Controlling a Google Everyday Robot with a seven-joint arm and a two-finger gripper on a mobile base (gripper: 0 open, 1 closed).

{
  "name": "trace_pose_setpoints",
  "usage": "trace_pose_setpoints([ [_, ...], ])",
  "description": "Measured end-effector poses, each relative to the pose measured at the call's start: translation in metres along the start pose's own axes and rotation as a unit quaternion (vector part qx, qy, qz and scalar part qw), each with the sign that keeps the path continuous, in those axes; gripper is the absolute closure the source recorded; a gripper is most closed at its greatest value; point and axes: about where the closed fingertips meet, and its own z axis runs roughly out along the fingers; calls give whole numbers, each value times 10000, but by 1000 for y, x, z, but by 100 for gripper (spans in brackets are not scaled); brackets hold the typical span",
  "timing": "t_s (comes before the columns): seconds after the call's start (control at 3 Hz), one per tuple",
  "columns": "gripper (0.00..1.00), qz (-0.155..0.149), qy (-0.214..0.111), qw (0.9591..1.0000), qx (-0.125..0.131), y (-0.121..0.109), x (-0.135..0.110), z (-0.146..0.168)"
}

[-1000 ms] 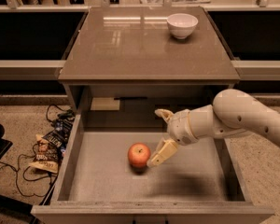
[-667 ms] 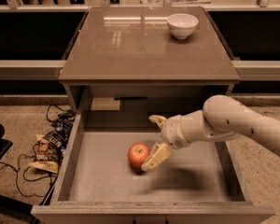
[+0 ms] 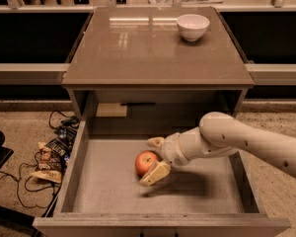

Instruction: Pick apple from top drawer and place on counter

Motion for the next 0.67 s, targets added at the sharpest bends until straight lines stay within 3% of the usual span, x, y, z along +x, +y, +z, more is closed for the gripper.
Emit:
trace_pose_setpoints([
  [0.33, 42, 22, -55, 9999, -133, 12, -4, 14],
  [0.67, 65, -16, -149, 9998, -107, 18, -24, 13],
])
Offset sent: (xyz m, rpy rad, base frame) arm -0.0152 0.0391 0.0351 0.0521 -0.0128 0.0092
